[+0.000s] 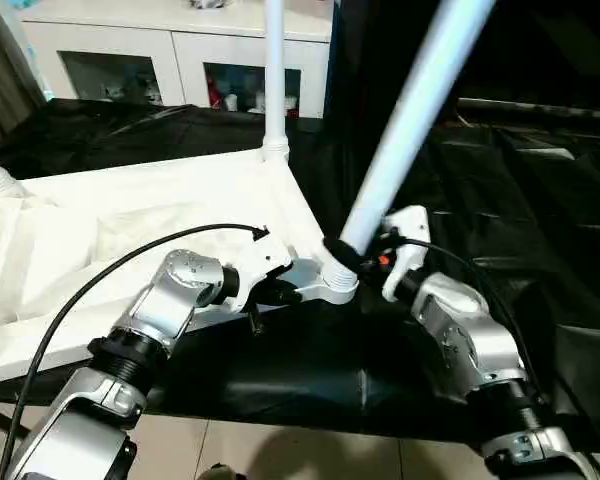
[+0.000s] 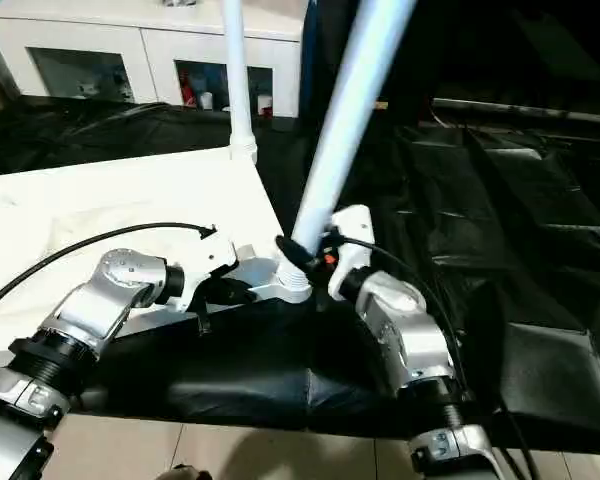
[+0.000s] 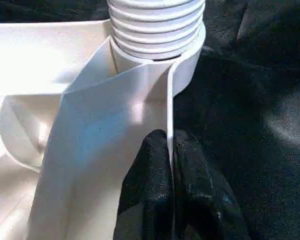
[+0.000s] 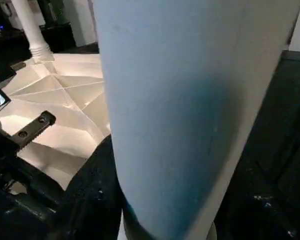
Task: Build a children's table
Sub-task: Insert table leg to table base
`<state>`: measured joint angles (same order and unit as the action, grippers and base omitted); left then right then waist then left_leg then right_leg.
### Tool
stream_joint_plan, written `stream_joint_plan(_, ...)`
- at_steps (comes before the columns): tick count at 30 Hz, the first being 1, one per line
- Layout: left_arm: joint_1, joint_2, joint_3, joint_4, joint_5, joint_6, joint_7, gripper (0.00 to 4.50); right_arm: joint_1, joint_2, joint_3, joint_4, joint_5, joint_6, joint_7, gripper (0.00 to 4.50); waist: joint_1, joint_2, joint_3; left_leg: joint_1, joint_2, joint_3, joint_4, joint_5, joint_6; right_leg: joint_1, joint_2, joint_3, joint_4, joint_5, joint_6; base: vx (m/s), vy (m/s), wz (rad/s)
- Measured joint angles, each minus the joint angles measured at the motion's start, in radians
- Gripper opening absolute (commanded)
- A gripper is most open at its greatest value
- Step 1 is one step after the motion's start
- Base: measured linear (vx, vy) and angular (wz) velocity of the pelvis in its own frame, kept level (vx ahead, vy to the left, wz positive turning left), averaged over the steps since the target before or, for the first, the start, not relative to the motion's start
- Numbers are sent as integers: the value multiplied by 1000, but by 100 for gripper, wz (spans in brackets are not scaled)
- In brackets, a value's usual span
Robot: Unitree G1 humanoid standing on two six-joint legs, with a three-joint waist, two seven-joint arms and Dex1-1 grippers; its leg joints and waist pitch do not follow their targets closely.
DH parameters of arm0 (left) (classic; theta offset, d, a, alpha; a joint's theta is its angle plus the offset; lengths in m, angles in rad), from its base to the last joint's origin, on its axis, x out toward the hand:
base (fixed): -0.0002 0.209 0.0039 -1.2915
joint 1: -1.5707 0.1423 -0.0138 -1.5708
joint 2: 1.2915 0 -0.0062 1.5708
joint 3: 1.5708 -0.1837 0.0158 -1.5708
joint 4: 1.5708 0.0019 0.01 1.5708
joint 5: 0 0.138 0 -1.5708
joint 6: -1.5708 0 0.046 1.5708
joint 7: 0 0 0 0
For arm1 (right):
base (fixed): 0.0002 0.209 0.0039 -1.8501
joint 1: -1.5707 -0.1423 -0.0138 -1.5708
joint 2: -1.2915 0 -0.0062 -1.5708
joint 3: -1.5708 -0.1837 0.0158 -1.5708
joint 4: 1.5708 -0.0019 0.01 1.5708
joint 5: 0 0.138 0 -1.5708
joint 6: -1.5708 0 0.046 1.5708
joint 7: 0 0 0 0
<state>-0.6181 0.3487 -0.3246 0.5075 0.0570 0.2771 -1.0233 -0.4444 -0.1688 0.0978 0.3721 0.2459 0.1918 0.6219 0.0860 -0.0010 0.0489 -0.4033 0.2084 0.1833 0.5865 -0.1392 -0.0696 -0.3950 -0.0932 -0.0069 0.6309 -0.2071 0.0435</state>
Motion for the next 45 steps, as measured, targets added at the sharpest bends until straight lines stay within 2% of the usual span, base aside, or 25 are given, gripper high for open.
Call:
stream_joint_plan(4, 0, 0, -1, -1, 0, -2, -2, 0, -21, -28, 28, -6, -20, 22, 34, 189, 2, 0, 0, 0, 0, 0, 0, 0, 0, 0, 0, 0, 0, 0, 0, 0, 0, 0)
stream_joint_plan(15, 12, 11, -4, -18, -1, -18, -33, 0, -49, -72, 51, 25, -22, 41, 133, 189, 2, -2, -1, 0, 0, 1, -1, 0, 0, 0, 0, 0, -2, 0, 0, 0, 0, 0)
stream_joint_plan(24, 65, 84, -22, -100, -41, -14, -169, 0, -20, -124, 100, -28, -1, 38, 324, 189, 0, -17, -10, 0, 1, 0, -3, 0, 0, 0, 1, -2, -2, -1, 0, 0, 0, 0)
stream_joint_plan(30, 80, 99, -27, -126, -53, 2, -205, 0, 4, -150, 115, -60, 10, 37, 384, 189, 3, -19, -10, 0, 1, 0, -2, 0, 0, 0, 0, -1, -2, -1, 0, 0, 0, 0)
stream_joint_plan(33, 54, 53, -22, -79, -23, 1, -122, 0, -24, -113, 86, 5, -7, 22, 283, 189, 1, -20, -11, 3, 1, 0, -1, 0, 0, 4, -1, -1, -2, 0, -1, 0, 0, 0)
stream_joint_plan(37, -3, -11, -7, 11, 6, 28, 22, 0, -84, -30, 36, 118, -35, 4, 55, 189, -13, -21, -11, 3, 0, -5, -1, 0, 0, 0, -1, -2, -2, 0, -1, 0, 0, 0)
stream_joint_plan(41, -38, -54, -1, 58, 14, 60, 109, 0, -125, 18, 16, 182, -48, -6, -94, 189, -26, -22, -12, 2, 0, -7, -1, 0, 0, -1, -1, -2, -3, 1, -2, 0, 0, 0)
stream_joint_plan(45, -96, -110, 27, 150, 21, 92, 213, 0, -225, 99, -17, 327, -73, -35, -299, 189, -33, -22, -12, 1, -1, -8, -1, 0, 0, -4, -1, -3, -3, 4, -4, 0, 0, 0)
